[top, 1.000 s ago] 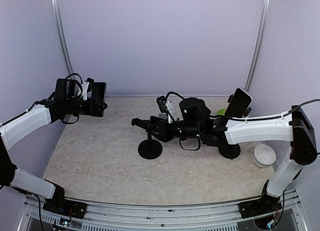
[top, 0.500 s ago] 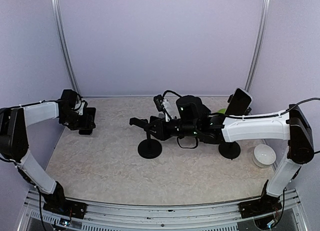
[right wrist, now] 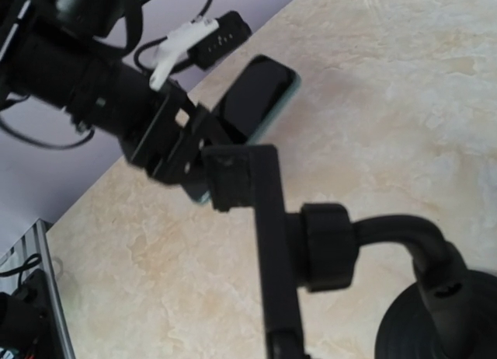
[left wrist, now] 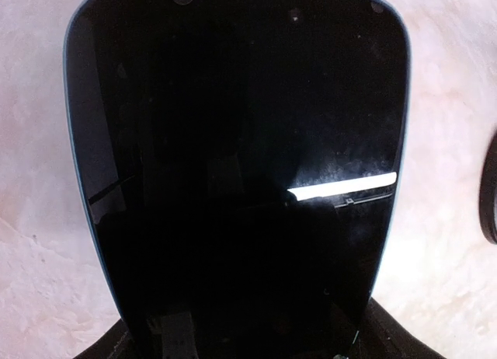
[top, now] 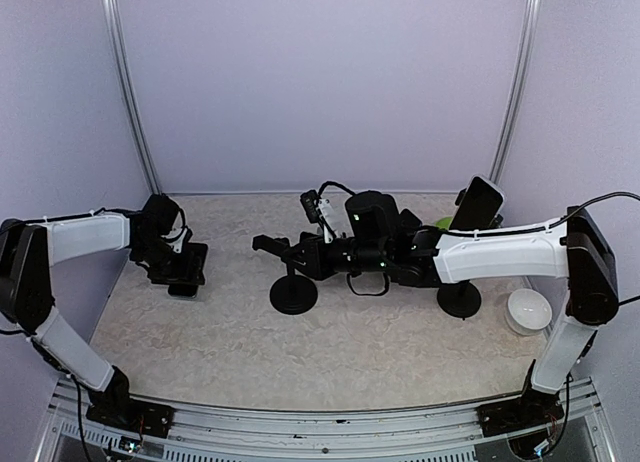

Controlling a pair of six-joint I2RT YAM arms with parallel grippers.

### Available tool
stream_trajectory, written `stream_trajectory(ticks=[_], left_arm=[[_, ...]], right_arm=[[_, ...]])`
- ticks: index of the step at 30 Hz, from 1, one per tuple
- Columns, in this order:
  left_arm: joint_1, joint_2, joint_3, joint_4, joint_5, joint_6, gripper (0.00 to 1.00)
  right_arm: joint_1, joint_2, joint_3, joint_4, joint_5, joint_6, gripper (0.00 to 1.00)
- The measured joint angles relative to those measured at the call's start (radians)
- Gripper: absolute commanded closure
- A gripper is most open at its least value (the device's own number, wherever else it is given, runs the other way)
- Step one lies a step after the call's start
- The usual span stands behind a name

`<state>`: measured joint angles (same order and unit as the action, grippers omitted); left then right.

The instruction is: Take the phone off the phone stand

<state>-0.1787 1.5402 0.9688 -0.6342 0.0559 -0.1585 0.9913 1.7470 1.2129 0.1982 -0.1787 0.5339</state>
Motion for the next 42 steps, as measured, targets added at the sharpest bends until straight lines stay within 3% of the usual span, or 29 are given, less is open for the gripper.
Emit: stream_trajectory(ticks=[5, 23, 42], left_arm=[[-0.092, -0.029, 0.000, -0.029, 0.017, -0.076, 0.57], [-0.104, 0.053, 0.002, -0.220, 0.018, -0.128, 0.47], [-0.139, 0.027, -0.039, -0.256, 0.025, -0.175, 0.28]], right_arm=[[0.000, 0.002, 0.000, 0.002, -0.002, 0.001, 1.00], [-0.001, 0.003, 0.002, 0.002, -0.001, -0.009, 1.00], [-0.001, 0.003, 0.007, -0.007, -0.001, -0.012, 1.00]])
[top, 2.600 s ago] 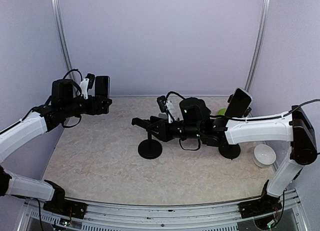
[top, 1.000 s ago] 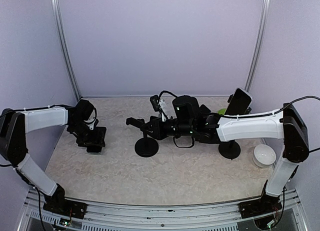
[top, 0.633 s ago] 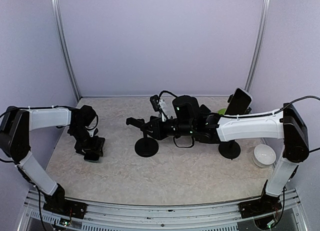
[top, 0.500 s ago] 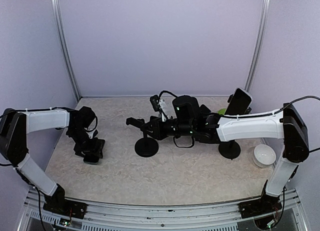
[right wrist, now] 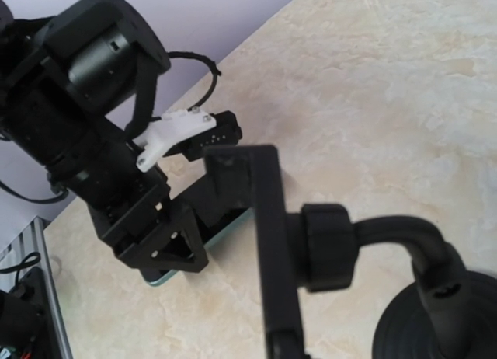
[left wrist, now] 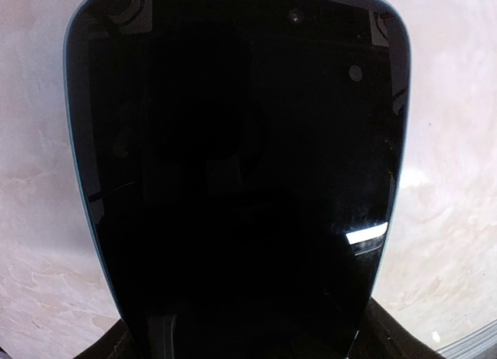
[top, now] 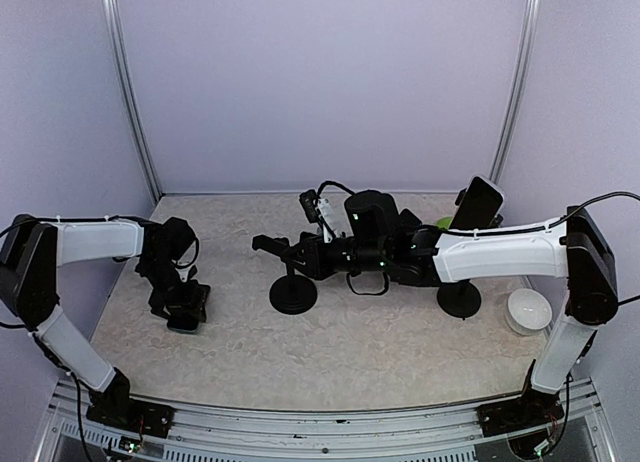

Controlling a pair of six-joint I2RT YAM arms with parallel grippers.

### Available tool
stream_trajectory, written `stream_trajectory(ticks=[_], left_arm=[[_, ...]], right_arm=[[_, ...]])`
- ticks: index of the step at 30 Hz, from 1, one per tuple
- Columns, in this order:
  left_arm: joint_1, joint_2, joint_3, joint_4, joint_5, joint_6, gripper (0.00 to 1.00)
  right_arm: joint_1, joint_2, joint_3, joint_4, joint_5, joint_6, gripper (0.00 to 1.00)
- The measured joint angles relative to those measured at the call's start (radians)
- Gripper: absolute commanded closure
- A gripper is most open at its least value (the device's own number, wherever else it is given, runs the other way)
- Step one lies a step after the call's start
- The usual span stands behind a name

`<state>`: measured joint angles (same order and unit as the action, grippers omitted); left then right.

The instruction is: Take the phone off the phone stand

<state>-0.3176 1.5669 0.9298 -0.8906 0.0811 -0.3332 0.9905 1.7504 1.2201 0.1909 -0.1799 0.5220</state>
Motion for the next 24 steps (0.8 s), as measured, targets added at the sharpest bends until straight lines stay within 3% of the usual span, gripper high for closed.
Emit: stream_trajectory(ticks=[6, 8, 9, 17, 24], left_arm=[[0.000, 0.024, -0.010, 0.003, -0.023, 0.002, 0.16], [0.000, 0.037, -0.010, 0.005, -0.030, 0.004, 0.03], [0.000, 0.044, -0.010, 0.005, -0.033, 0.003, 0.02], [0.015, 0.002, 0.001, 0.003, -0.019, 0.025, 0.01], [0.011, -0.219, 0.067, 0.084, 0.079, 0.089, 0.01]], right_arm=[[0.000, 0.000, 0.005, -0.008, 0.000, -0.001, 1.00], [0.000, 0.002, 0.008, -0.010, 0.000, -0.001, 1.00], [0.000, 0.002, 0.008, -0.010, -0.001, -0.001, 1.00], [0.000, 0.003, 0.012, -0.014, -0.002, -0.001, 1.00], [-0.003, 0.006, 0.014, -0.014, -0.008, -0.001, 1.00]])
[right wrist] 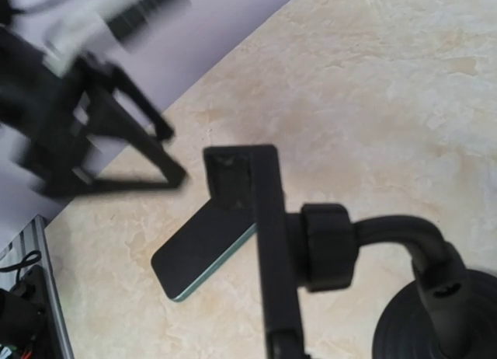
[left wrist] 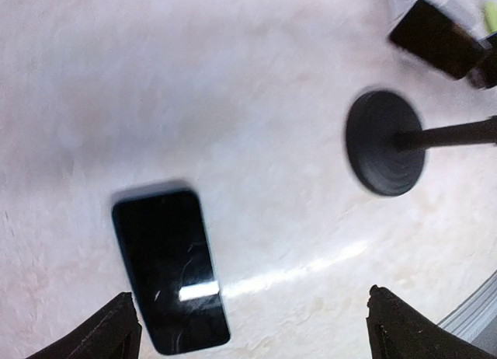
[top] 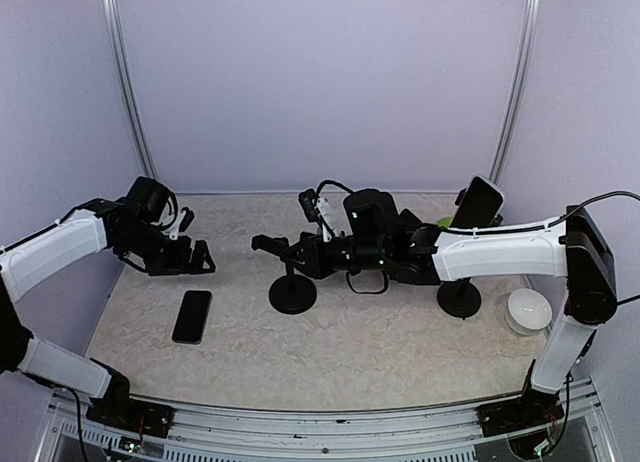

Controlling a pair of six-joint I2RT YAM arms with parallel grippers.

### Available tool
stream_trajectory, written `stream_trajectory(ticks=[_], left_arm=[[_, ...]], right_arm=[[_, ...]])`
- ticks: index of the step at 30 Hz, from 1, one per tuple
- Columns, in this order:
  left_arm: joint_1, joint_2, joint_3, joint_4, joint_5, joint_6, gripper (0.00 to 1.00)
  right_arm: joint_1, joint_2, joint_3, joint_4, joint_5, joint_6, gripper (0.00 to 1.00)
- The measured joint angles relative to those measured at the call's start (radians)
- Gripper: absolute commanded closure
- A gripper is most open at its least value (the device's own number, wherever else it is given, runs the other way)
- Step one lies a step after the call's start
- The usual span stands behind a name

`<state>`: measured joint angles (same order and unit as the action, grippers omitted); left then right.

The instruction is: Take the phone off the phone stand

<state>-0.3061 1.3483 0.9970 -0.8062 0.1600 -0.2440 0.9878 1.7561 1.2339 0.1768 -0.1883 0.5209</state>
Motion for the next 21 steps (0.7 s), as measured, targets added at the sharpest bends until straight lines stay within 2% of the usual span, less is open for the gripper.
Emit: stream_trajectory(ticks=[3, 8, 13, 21], left_arm=[[-0.003, -0.098, 0.028, 0.085, 0.065, 0.029, 0.08], [-0.039, -0.166, 0.040, 0.232, 0.152, 0.028, 0.16], [-0.129, -0.174, 0.044, 0.335, 0.172, 0.009, 0.21], [-0.229, -0.122, 0.106, 0.382, 0.153, -0.002, 0.31]], right_arm=[[0.000, 0.000, 0.000, 0.000, -0.002, 0.000, 1.00], [-0.001, 0.000, 0.000, 0.000, -0.002, 0.000, 1.00], [-0.001, 0.000, 0.000, 0.000, -0.002, 0.000, 1.00], [-0.001, 0.010, 0.016, -0.008, -0.003, 0.000, 1.00]])
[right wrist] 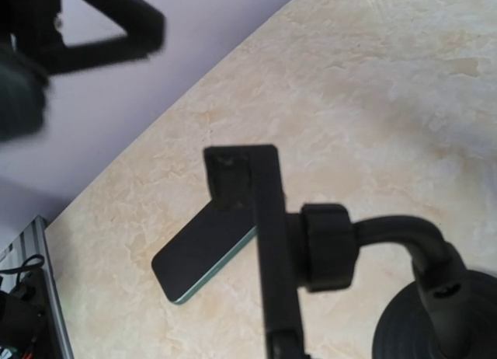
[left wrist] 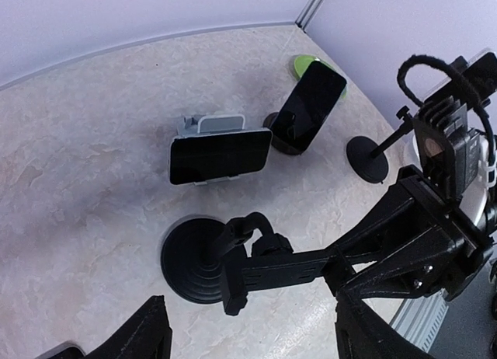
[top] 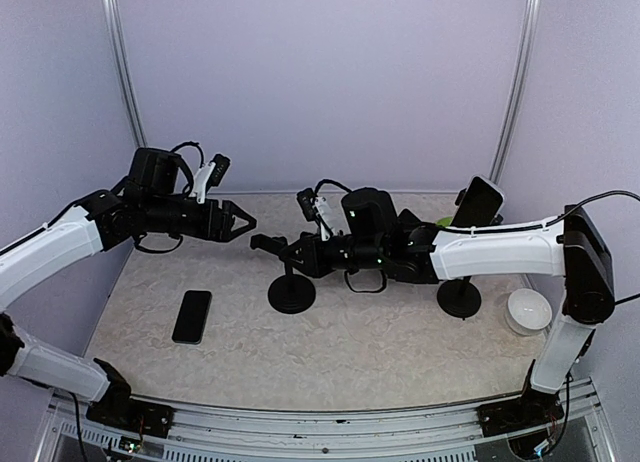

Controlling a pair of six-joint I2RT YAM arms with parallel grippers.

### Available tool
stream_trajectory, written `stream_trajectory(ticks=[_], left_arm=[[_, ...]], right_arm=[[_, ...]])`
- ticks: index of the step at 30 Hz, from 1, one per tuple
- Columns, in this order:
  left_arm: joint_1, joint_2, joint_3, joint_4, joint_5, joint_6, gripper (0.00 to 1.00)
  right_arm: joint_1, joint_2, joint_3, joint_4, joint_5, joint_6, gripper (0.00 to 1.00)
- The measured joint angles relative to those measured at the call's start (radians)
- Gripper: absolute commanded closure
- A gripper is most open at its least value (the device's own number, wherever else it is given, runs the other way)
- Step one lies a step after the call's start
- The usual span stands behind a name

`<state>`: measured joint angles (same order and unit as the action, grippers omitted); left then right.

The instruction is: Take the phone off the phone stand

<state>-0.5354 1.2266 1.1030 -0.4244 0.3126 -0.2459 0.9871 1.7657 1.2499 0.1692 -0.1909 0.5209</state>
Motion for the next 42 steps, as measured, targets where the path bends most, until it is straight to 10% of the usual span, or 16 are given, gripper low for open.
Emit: stream_trajectory(ticks=[25, 29, 42], left_arm=[[-0.098, 0.172, 0.040, -0.010, -0.162, 0.095, 0.86], [-0.098, 0.171, 0.041, -0.010, -0.163, 0.092, 1.00], [-0.031, 0.142, 0.012, 0.010, -0.130, 0.068, 1.00]], right_arm=[[-0.002, 0.012, 0.027, -0.014, -0.006, -0.003, 0.98], [-0.004, 0.013, 0.031, -0.016, -0.004, -0.003, 0.83], [-0.005, 0.018, 0.068, -0.030, -0.011, -0.026, 0.10]])
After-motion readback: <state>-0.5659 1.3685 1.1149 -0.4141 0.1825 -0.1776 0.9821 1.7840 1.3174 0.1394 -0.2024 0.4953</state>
